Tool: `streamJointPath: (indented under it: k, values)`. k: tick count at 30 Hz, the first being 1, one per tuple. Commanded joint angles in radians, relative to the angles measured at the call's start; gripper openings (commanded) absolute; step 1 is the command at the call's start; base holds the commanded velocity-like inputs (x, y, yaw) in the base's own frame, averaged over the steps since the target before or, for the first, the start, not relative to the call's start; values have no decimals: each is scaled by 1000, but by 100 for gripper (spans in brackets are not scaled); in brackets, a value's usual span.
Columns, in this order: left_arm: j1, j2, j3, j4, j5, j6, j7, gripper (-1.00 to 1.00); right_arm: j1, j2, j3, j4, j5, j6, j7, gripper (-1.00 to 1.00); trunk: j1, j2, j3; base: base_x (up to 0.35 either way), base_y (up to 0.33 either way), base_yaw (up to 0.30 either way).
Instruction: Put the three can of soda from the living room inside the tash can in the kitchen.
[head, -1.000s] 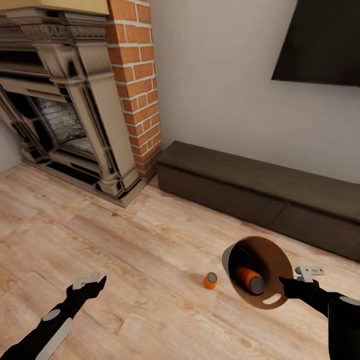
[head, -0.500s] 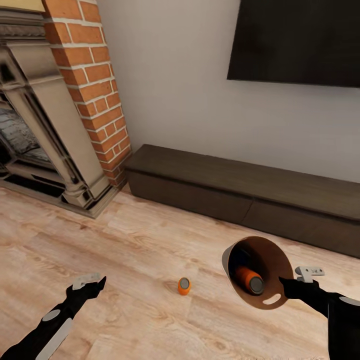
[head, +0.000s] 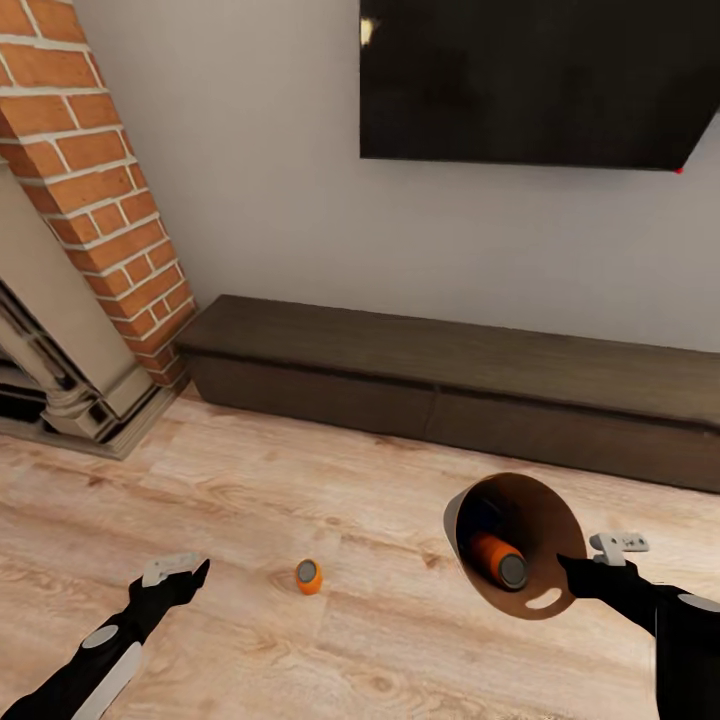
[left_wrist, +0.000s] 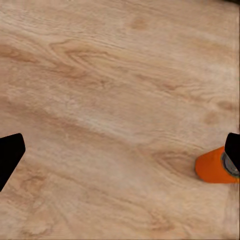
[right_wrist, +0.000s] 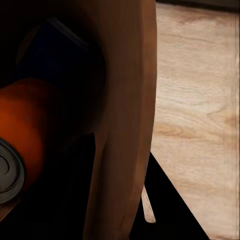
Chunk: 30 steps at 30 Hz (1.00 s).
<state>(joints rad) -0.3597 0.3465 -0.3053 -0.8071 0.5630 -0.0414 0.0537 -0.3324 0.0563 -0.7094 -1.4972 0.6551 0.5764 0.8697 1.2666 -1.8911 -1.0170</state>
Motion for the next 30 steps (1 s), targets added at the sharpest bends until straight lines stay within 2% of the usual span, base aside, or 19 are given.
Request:
streamJointPath:
  k: [1,6,7,10,14,20,30]
  values:
    - [0,0,0,0,0,0,-1,100,0,0,1,0,-14,6,5,-100,0,0,0,21,-284,-253]
    - [1,0,0,0,0,0,-31,100,0,0,1,2,-32,5,7,-100,0,0,0,90,-222,-193]
    - [0,0,0,0,0,0,-43,100,0,-2,-4,6,-64,-9,8,-100,0,0,0,173,-49,-50]
    - [0,0,1,0,0,0,-49,100,1,-2,-40,25,-88,-84,9,-100,0,0,0,206,64,-27]
    - [0,0,0,0,0,1,-53,100,1,-2,-60,35,-96,-121,7,-100,0,0,0,187,201,-9]
    - [-1,0,-1,0,0,3,-79,100,1,8,-65,40,-101,-133,1,-100,0,0,0,84,286,-28]
    - [-1,0,-1,0,0,3,-90,100,1,10,-68,56,-101,-134,-1,-100,0,0,0,8,304,-216]
